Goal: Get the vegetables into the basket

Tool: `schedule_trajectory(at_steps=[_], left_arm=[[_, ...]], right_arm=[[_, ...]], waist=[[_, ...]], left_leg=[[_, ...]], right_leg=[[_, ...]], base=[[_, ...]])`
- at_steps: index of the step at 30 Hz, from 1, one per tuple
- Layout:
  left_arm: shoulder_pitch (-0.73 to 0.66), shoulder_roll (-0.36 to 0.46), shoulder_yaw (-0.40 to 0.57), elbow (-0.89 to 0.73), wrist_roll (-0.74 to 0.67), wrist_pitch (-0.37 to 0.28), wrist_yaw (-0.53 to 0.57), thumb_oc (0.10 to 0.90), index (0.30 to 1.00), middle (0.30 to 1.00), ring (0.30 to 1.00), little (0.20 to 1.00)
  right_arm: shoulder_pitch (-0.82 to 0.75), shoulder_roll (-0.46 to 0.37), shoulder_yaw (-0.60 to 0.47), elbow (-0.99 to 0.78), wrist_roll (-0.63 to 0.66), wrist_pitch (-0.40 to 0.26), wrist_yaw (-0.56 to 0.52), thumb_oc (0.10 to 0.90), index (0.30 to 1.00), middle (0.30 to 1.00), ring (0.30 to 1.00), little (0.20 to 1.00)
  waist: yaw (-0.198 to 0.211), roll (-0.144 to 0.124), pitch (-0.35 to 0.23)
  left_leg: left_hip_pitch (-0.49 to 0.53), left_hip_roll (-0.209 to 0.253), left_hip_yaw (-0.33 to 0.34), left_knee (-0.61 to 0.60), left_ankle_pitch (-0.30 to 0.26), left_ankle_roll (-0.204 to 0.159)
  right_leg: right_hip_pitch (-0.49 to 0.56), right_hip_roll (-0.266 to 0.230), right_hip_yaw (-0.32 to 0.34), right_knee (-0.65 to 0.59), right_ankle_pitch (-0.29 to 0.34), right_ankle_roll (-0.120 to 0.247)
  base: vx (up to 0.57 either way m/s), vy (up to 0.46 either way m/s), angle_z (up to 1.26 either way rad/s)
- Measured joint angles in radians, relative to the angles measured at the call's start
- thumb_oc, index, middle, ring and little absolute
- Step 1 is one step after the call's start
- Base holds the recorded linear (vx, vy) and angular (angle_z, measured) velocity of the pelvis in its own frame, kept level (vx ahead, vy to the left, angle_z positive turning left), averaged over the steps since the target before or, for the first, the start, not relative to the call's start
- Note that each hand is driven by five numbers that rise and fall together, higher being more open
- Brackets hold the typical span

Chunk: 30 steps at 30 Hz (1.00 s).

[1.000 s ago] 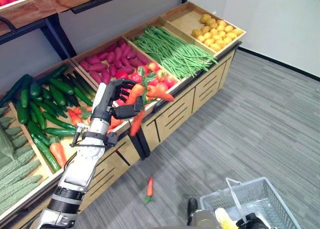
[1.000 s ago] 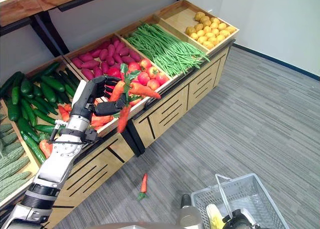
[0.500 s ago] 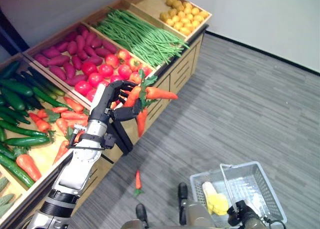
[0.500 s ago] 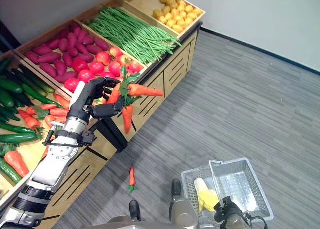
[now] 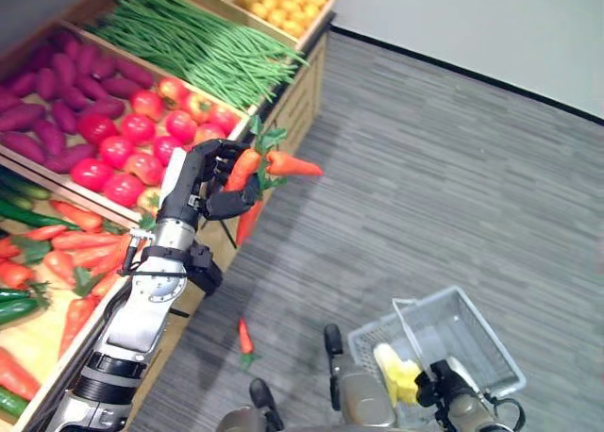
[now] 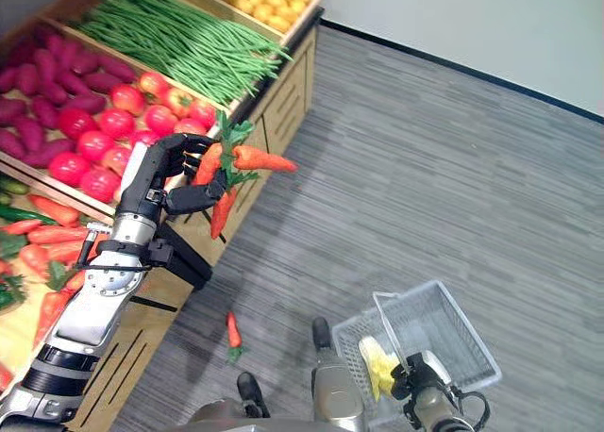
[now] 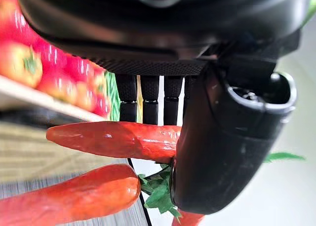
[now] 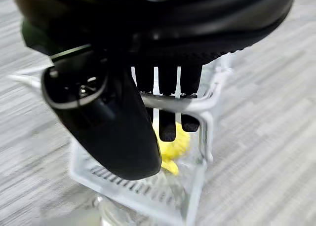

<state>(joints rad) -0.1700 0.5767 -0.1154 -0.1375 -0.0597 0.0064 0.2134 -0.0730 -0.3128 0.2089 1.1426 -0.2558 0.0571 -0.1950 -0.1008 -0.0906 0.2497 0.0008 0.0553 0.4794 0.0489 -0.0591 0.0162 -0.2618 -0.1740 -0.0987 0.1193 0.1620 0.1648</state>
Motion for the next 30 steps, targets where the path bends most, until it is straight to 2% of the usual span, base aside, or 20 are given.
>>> schedule_trajectory(at_steps=[1,3,4,5,6,7,8,9,10,11,14,17,19,23,24,25,26,27,28,30], left_arm=[[-0.001,0.000,0.000,0.004,0.000,0.002,0.000,0.400,0.300,0.300,0.300,0.300],[-0.006,0.003,0.000,0.016,-0.001,0.003,0.000,0.400,0.300,0.300,0.300,0.300],[-0.005,0.003,0.001,0.020,-0.001,0.006,0.004,0.400,0.300,0.300,0.300,0.300],[-0.008,0.009,0.005,0.020,-0.001,0.009,0.004,0.400,0.300,0.300,0.300,0.300],[-0.009,0.013,0.010,0.020,-0.001,0.009,0.004,0.400,0.300,0.300,0.300,0.300],[-0.010,0.019,0.021,0.017,-0.001,0.009,0.003,0.400,0.300,0.300,0.300,0.300],[-0.017,0.020,0.033,0.017,0.000,0.011,0.000,0.400,0.300,0.300,0.300,0.300],[-0.021,0.008,0.035,0.018,0.000,0.013,0.000,0.400,0.300,0.300,0.300,0.300],[-0.015,-0.006,0.039,0.016,0.000,0.013,0.000,0.400,0.300,0.300,0.300,0.300],[0.004,-0.014,0.040,0.016,0.000,0.013,-0.001,0.400,0.300,0.300,0.300,0.300],[0.008,-0.021,0.039,0.015,0.000,0.012,-0.008,0.400,0.300,0.300,0.300,0.300],[0.007,-0.037,0.039,0.015,0.000,0.013,-0.011,0.400,0.300,0.300,0.300,0.300],[-0.001,-0.040,0.036,0.015,0.000,0.013,-0.016,0.400,0.300,0.300,0.300,0.300],[-0.007,-0.049,0.019,0.017,-0.001,0.014,-0.020,0.400,0.300,0.300,0.300,0.300],[-0.006,-0.051,0.016,0.019,-0.003,0.014,-0.022,0.400,0.300,0.300,0.300,0.300],[-0.002,-0.049,0.002,0.020,-0.010,0.016,-0.023,0.400,0.300,0.300,0.300,0.300],[-0.002,-0.049,-0.002,0.020,-0.017,0.016,-0.023,0.400,0.300,0.300,0.300,0.300],[-0.002,-0.050,-0.003,0.020,-0.019,0.015,-0.023,0.400,0.300,0.300,0.300,0.300],[-0.005,-0.046,-0.003,0.019,-0.019,0.014,-0.024,0.400,0.300,0.300,0.300,0.300],[-0.009,-0.043,-0.002,0.018,-0.019,0.013,-0.021,0.400,0.300,0.300,0.300,0.300]], right_arm=[[0.004,-0.001,-0.001,0.001,0.000,0.000,-0.001,0.400,0.300,0.300,0.300,0.300],[0.018,0.000,0.005,-0.001,-0.001,0.000,0.000,0.400,0.300,0.300,0.300,0.300],[0.023,-0.002,0.013,-0.003,-0.001,0.000,0.000,0.400,0.300,0.300,0.300,0.300],[0.005,-0.003,0.039,-0.020,-0.002,-0.001,-0.001,0.400,0.300,0.300,0.300,0.300],[-0.005,-0.002,0.047,-0.033,-0.003,-0.001,0.000,0.400,0.300,0.300,0.300,0.300],[-0.025,-0.004,0.067,-0.041,-0.006,-0.002,-0.002,0.400,0.300,0.300,0.300,0.300],[-0.044,0.000,0.080,-0.045,-0.013,-0.003,0.003,0.400,0.300,0.300,0.300,0.300],[-0.044,0.002,0.080,-0.041,-0.014,-0.001,0.002,0.400,0.300,0.300,0.300,0.300],[-0.037,0.002,0.080,-0.038,-0.013,-0.001,0.007,0.400,0.300,0.300,0.300,0.300],[-0.017,0.001,0.079,-0.036,-0.013,-0.003,0.010,0.400,0.300,0.300,0.300,0.300],[0.008,-0.024,0.073,-0.035,-0.013,-0.002,0.010,0.400,0.300,0.300,0.300,0.300],[0.008,-0.038,0.070,-0.032,-0.012,-0.001,0.010,0.400,0.300,0.300,0.300,0.300],[0.004,-0.039,0.070,-0.033,-0.012,-0.001,0.010,0.400,0.300,0.300,0.300,0.300],[0.010,-0.044,0.064,-0.025,-0.008,-0.003,0.007,0.400,0.300,0.300,0.300,0.300],[0.011,-0.044,0.060,-0.024,-0.008,-0.003,0.004,0.400,0.300,0.300,0.300,0.300],[0.027,-0.048,0.060,-0.012,-0.008,-0.005,0.002,0.400,0.300,0.300,0.300,0.300],[0.025,-0.057,0.064,-0.003,-0.008,-0.009,0.002,0.400,0.300,0.300,0.300,0.300],[0.022,-0.062,0.063,0.003,-0.007,-0.008,0.001,0.400,0.300,0.300,0.300,0.300],[0.014,-0.064,0.060,0.013,-0.007,-0.007,0.001,0.400,0.300,0.300,0.300,0.300],[0.007,-0.067,0.054,0.021,-0.007,-0.005,-0.001,0.400,0.300,0.300,0.300,0.300]], waist=[[0.001,0.002,0.002],[0.001,-0.003,0.001],[0.004,0.001,0.005],[0.006,0.011,0.007],[0.010,0.011,0.007],[0.028,0.013,0.006],[0.033,0.015,0.008],[0.033,0.016,0.009],[0.046,0.016,0.009],[0.055,0.019,0.007],[0.047,0.060,-0.019],[0.035,0.079,-0.030],[0.026,0.082,-0.031],[0.013,0.100,-0.036],[0.013,0.101,-0.035],[0.036,0.093,-0.036],[0.057,0.091,-0.035],[0.059,0.083,-0.031],[0.060,0.085,-0.031],[0.062,0.084,-0.027]], left_leg=[[-0.003,0.008,0.002,0.006,0.000,-0.001],[0.002,0.014,-0.001,0.010,0.004,-0.009],[0.009,0.014,0.001,0.010,0.006,-0.013],[0.013,0.035,0.025,0.017,0.008,-0.016],[0.019,0.040,0.044,0.010,0.007,-0.015],[0.035,0.057,0.086,-0.024,0.021,-0.018],[0.055,0.065,0.114,-0.056,0.043,-0.051],[0.058,0.070,0.117,-0.053,0.045,-0.053],[0.070,0.079,0.132,-0.046,0.045,-0.054],[0.095,0.089,0.135,-0.039,0.039,-0.060],[0.078,0.110,0.110,-0.039,0.051,-0.083],[0.072,0.123,0.089,-0.036,0.062,-0.083],[0.067,0.128,0.078,-0.034,0.066,-0.086],[0.045,0.146,0.035,-0.017,0.076,-0.095],[0.021,0.155,0.005,0.035,0.076,-0.095],[-0.015,0.150,-0.087,0.122,0.078,-0.094],[-0.047,0.146,-0.177,0.159,0.075,-0.108],[-0.063,0.134,-0.236,0.150,0.052,-0.132],[-0.067,0.108,-0.311,0.070,0.048,-0.147],[-0.104,0.096,-0.365,-0.033,0.072,-0.133]], right_leg=[[0.013,-0.013,-0.015,0.017,-0.022,0.004],[0.056,-0.021,-0.032,-0.007,-0.042,-0.012],[0.065,-0.004,-0.045,-0.026,-0.034,-0.034],[0.077,0.027,-0.049,-0.073,0.003,-0.082],[0.088,0.042,-0.048,-0.118,0.039,-0.081],[0.109,0.056,-0.057,-0.211,0.092,-0.033],[0.102,0.052,-0.122,-0.192,0.029,-0.033],[0.100,0.040,-0.175,-0.164,-0.013,-0.068],[0.092,0.034,-0.206,-0.128,-0.017,-0.066],[0.086,0.039,-0.210,-0.064,-0.039,-0.104],[0.087,0.074,-0.215,-0.084,-0.033,-0.134],[0.088,0.089,-0.213,-0.093,-0.026,-0.146],[0.088,0.091,-0.217,-0.095,-0.026,-0.147],[0.087,0.096,-0.250,-0.083,-0.051,-0.147],[0.082,0.087,-0.253,-0.055,-0.074,-0.148],[0.087,0.070,-0.240,-0.051,-0.089,-0.168],[0.093,0.068,-0.222,-0.063,-0.088,-0.169],[0.099,0.068,-0.210,-0.079,-0.078,-0.162],[0.108,0.068,-0.192,-0.103,-0.067,-0.155],[0.104,0.075,-0.163,-0.119,-0.062,-0.148]], base=[[-0.13,0.014,-0.44],[-0.09,0.008,-0.08],[-0.16,0.012,-0.44],[-0.14,-0.021,-0.64],[-0.09,-0.055,-0.97],[-0.02,-0.104,-0.98],[0.03,-0.124,-0.79],[0.02,-0.119,-0.49],[0.01,-0.133,-0.30],[-0.01,-0.128,-0.28],[-0.11,-0.155,-0.04],[-0.03,-0.127,-0.05],[-0.02,-0.188,0.07],[0.03,-0.183,0.26],[0.05,-0.100,0.23],[0.08,-0.017,0.12],[0.05,0.029,0.03],[0.12,0.082,0.02],[0.07,0.061,0.10],[0.13,0.142,-0.13]])
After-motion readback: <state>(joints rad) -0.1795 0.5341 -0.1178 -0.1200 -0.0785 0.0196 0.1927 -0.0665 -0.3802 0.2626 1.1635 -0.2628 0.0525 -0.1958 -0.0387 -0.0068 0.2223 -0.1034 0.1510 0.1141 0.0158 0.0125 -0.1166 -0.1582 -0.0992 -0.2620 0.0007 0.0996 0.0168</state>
